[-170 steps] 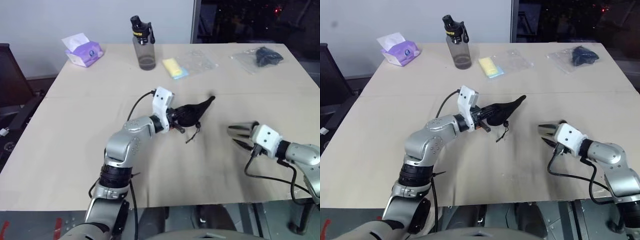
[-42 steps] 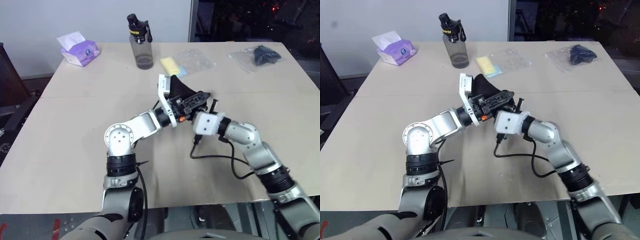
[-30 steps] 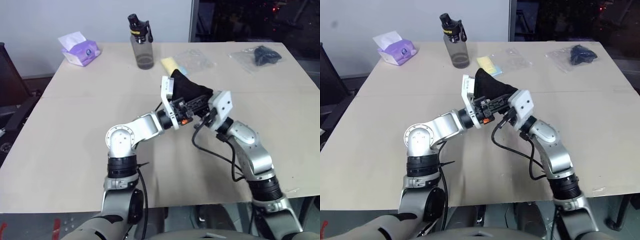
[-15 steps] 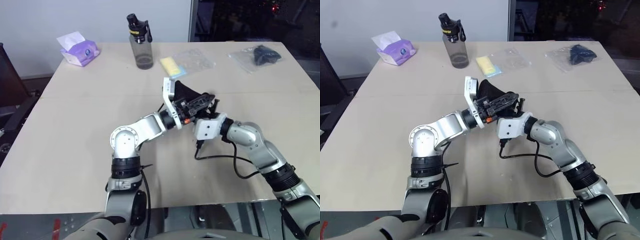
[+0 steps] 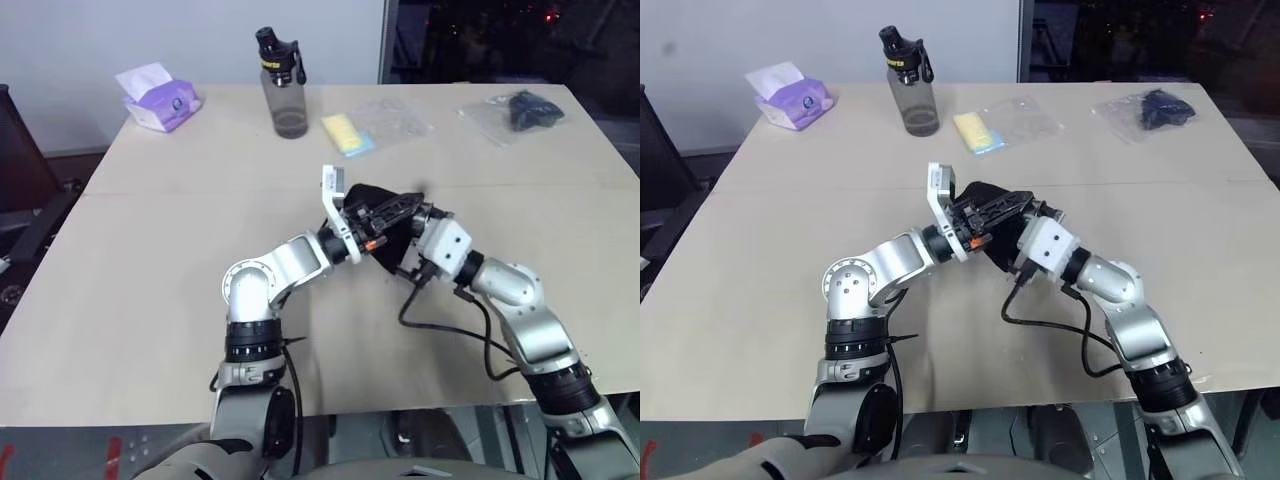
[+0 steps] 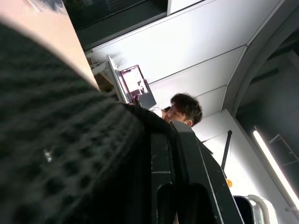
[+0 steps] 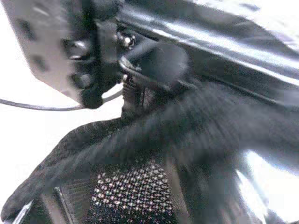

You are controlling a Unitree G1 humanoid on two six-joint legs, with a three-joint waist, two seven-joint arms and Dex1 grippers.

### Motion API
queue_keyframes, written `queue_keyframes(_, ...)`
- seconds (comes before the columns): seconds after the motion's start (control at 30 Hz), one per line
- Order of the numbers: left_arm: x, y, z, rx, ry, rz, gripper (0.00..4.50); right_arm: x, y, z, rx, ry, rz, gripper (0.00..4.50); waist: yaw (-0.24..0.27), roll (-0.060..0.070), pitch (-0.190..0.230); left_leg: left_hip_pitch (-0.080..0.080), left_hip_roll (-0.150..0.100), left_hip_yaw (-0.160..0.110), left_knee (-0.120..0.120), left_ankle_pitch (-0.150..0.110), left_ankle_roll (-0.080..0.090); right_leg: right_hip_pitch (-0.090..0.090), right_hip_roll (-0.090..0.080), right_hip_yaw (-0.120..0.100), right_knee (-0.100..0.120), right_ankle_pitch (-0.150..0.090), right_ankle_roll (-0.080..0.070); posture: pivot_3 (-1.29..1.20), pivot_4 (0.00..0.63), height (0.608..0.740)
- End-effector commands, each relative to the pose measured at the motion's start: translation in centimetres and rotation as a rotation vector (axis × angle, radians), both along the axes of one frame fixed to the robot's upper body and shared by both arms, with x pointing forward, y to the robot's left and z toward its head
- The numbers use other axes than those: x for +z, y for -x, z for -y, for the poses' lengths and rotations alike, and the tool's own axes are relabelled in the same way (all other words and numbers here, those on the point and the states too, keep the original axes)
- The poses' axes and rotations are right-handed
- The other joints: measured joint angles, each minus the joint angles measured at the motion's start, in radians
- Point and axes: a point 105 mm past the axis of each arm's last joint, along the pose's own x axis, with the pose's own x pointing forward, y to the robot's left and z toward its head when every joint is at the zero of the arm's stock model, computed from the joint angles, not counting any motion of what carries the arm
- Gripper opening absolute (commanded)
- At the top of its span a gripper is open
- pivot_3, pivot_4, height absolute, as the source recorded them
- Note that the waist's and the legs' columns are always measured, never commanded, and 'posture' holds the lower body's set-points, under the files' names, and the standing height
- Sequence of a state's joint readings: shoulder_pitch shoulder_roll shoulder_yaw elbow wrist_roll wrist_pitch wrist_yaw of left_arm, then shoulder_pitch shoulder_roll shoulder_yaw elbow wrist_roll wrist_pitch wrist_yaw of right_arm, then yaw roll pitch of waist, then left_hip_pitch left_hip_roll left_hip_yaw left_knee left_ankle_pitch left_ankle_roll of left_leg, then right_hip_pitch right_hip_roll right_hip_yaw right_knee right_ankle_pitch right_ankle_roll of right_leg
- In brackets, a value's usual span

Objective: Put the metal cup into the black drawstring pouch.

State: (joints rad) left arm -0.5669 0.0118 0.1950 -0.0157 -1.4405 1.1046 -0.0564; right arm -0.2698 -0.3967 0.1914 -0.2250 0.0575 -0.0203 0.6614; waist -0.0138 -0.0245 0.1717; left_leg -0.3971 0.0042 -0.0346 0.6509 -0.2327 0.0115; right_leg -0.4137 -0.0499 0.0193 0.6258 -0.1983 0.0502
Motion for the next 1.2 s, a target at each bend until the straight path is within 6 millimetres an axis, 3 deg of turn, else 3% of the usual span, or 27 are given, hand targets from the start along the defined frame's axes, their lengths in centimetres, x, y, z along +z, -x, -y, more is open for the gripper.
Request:
queue_keyframes(0.03,-0.4,-0.5,-1.2,0.032,0.031,-0.030,0.00,2.7,2.1,0.4,0.054,-0.038,0.087,4.45,0.000,0.000,0.000,0.000,0.000,0.000,0.000,0.000,0.000,0.000,0.000,0.000,0.000,0.000,0.000,0.00,0.150,0.740)
queue_keyframes(0.2,-0.6,-0.6,-1.5,0.020,0.080,-0.061,0.00,2.1,2.7,0.7,0.058,0.017,0.067,4.45,0.001,0.000,0.000,0.000,0.000,0.000,0.000,0.000,0.000,0.000,0.000,0.000,0.000,0.000,0.000,0.00,0.150,0.740)
queue_keyframes(0.4,-0.1,-0.1,-0.7,-0.030,0.115,-0.061,0.00,1.6,2.1,-1.0,0.108,0.115,0.088,4.45,-0.001,0.000,0.000,0.000,0.000,0.000,0.000,0.000,0.000,0.000,0.000,0.000,0.000,0.000,0.000,0.00,0.150,0.740)
queue_keyframes(0.63,0.4,0.3,-0.7,-0.036,0.139,-0.048,0.00,-1.2,1.5,-1.4,0.110,0.230,-0.017,4.45,0.005,0.000,0.000,-0.001,0.000,0.000,0.000,0.000,0.000,0.000,0.000,-0.001,-0.001,0.000,0.000,0.00,0.150,0.740)
queue_keyframes(0.83,0.4,0.6,-0.7,-0.045,0.150,-0.051,0.00,0.0,1.1,-1.8,0.096,0.215,0.034,4.45,0.001,0.000,0.000,0.000,0.000,0.000,0.000,0.000,0.000,0.000,0.000,0.000,-0.001,0.000,0.000,0.00,0.150,0.740)
queue_keyframes(0.97,0.3,0.4,-1.1,-0.026,0.178,-0.070,0.00,1.2,1.3,-0.9,0.071,0.190,0.064,4.45,0.004,0.000,0.000,-0.001,0.000,0.000,0.000,0.000,0.000,0.000,0.000,0.000,-0.001,0.000,0.000,0.00,0.150,0.740)
queue_keyframes(1.2,0.6,0.3,-1.2,-0.024,0.207,-0.079,0.00,2.3,3.4,0.7,0.106,0.125,0.031,4.45,0.006,0.000,0.000,-0.001,0.000,0.000,0.000,0.000,0.000,0.000,-0.001,0.000,-0.001,0.000,0.000,0.00,0.150,0.740)
